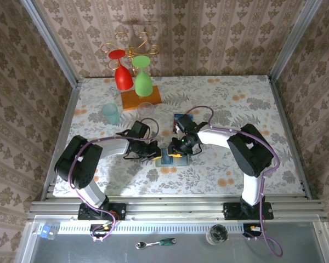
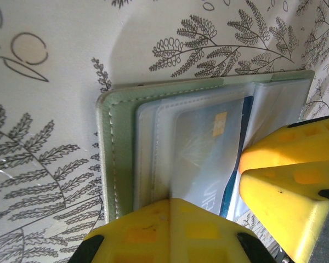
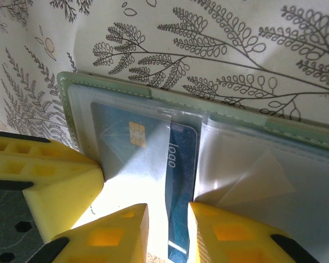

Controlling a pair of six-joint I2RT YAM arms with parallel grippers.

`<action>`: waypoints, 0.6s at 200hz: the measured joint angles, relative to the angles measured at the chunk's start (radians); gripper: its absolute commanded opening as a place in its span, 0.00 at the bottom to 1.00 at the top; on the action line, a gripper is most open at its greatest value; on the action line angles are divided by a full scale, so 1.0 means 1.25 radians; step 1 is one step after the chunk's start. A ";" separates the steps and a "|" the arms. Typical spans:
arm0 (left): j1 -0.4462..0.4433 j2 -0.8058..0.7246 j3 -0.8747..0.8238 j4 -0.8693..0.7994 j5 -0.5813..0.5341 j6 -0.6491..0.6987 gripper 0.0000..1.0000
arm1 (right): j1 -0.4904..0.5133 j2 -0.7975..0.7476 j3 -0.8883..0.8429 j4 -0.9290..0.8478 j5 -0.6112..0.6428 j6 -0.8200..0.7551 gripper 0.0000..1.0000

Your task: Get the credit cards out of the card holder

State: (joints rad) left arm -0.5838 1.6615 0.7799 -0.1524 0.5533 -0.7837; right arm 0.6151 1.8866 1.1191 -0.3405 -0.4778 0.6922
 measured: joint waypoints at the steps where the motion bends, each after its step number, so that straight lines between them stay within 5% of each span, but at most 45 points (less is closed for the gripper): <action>1: 0.000 0.000 0.000 0.000 0.000 0.000 0.00 | 0.000 0.000 0.000 0.000 0.000 0.000 0.26; 120: 0.001 0.000 0.000 -0.001 0.000 0.000 0.00 | -0.002 0.000 -0.002 -0.002 0.003 0.002 0.27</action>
State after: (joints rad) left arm -0.5827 1.6615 0.7795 -0.1532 0.5533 -0.7837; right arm 0.6121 1.8862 1.1172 -0.3428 -0.4744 0.6952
